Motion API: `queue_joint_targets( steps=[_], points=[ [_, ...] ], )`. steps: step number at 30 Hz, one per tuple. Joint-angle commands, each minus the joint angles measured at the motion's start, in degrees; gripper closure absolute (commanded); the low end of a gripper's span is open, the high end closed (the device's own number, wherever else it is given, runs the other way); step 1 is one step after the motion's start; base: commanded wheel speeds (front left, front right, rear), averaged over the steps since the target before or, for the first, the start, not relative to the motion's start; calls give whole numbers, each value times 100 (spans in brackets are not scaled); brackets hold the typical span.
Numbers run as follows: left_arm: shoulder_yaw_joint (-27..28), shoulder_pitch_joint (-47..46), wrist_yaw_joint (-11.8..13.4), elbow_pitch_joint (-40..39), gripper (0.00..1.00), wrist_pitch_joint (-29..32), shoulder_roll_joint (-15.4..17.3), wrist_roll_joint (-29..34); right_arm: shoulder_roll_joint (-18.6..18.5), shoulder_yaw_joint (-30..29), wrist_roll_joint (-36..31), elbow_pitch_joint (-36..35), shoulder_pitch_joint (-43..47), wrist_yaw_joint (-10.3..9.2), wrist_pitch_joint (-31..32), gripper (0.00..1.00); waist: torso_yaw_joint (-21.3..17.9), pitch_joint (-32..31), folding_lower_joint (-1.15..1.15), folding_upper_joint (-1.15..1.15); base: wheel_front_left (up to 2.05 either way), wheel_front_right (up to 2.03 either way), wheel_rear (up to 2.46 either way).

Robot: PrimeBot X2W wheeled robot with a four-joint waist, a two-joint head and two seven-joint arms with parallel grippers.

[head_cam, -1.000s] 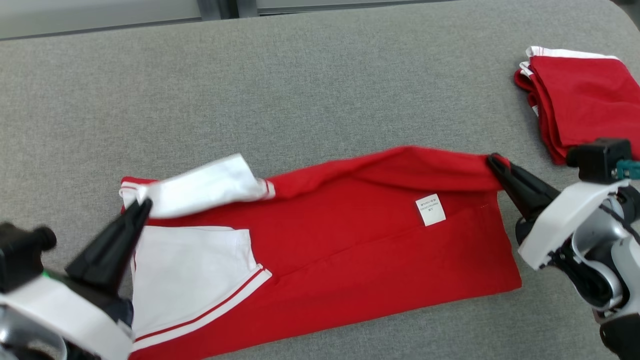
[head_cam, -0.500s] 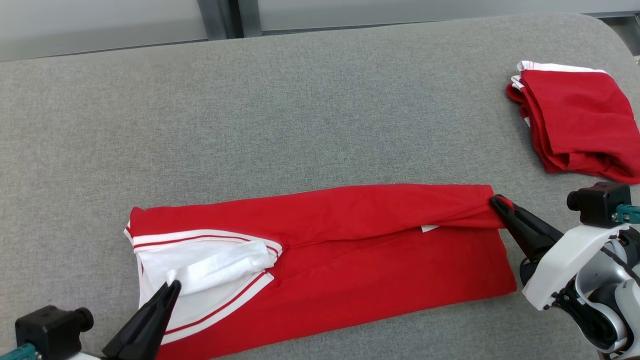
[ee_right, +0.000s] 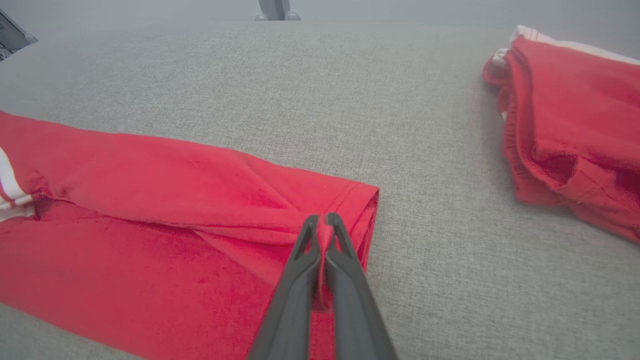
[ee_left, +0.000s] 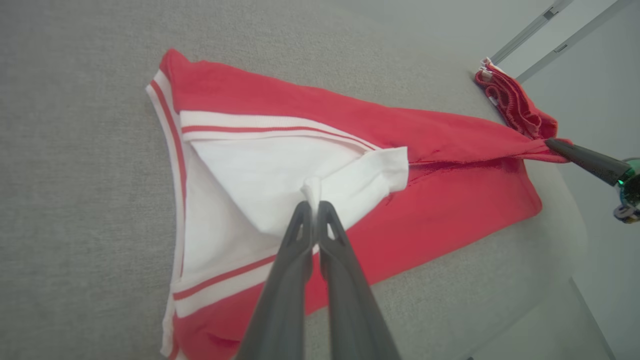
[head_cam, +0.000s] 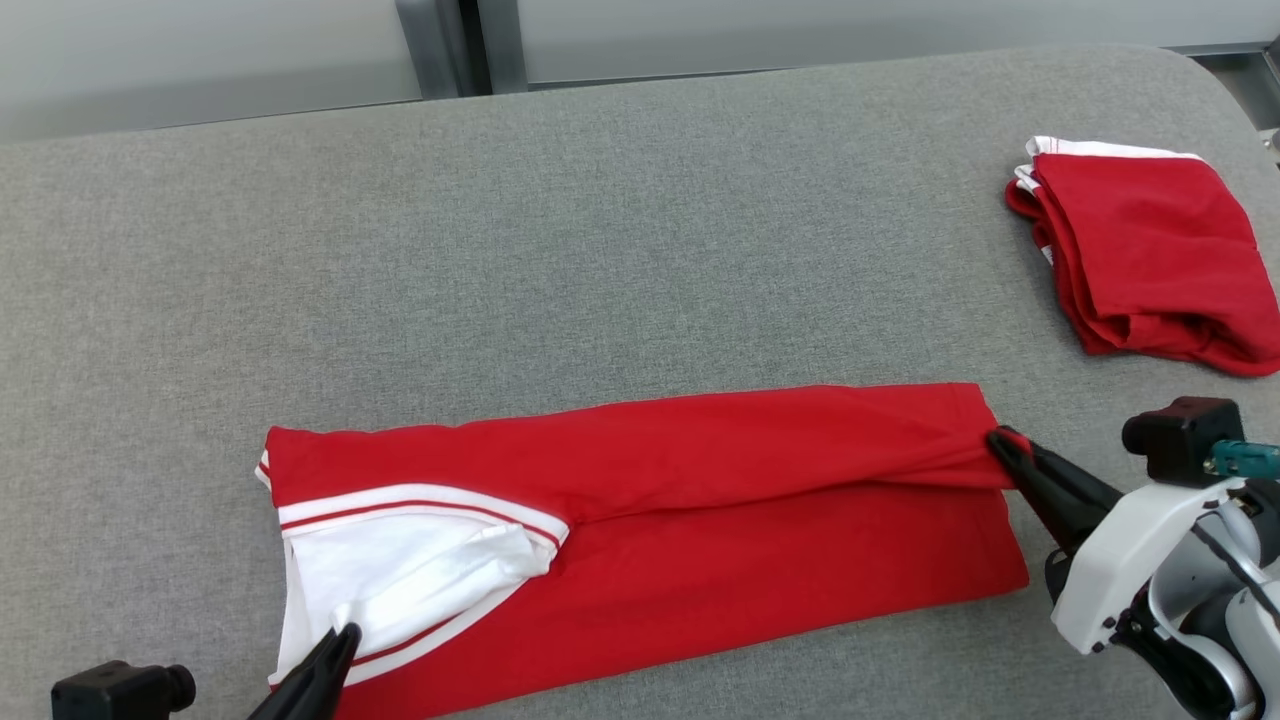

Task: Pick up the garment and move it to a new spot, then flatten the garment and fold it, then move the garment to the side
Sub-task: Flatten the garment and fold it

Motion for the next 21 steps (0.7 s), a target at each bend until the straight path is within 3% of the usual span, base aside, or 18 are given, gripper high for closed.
queue_joint_targets(
  steps=[1,2,3,5,6,10,17,21],
  points=[
    [-44,61,-46,114,100,33,6,-29,-78,118,-56,34,86,1,-54,33,-10,-41,0,0,0,0,0],
    [-58,66,-46,148,100,34,-11,-40,-96,157,-60,32,91,1,-72,6,-15,-56,0,0,0,0,0],
    [-98,79,-58,170,86,64,-12,-54,-114,192,-48,36,99,1,-87,0,-21,-70,0,0,0,0,0],
    [-116,95,-63,196,36,71,-8,-56,-161,273,-5,16,141,1,-144,0,-28,-94,0,0,0,0,0],
    [-141,115,-72,203,2,91,-5,-63,-185,300,9,0,176,1,-171,0,-35,-108,0,0,0,0,0],
    [-164,162,-66,226,0,115,5,-91,-246,345,76,-23,290,1,-261,0,-68,-159,0,0,0,0,0],
    [30,287,253,441,0,-5,8,-10,-208,143,266,30,576,1,-439,0,-168,-280,0,0,0,0,0],
    [176,276,302,460,0,-186,-66,-37,-149,-33,252,-4,679,1,-528,0,-197,-327,0,0,0,0,0]
  ],
)
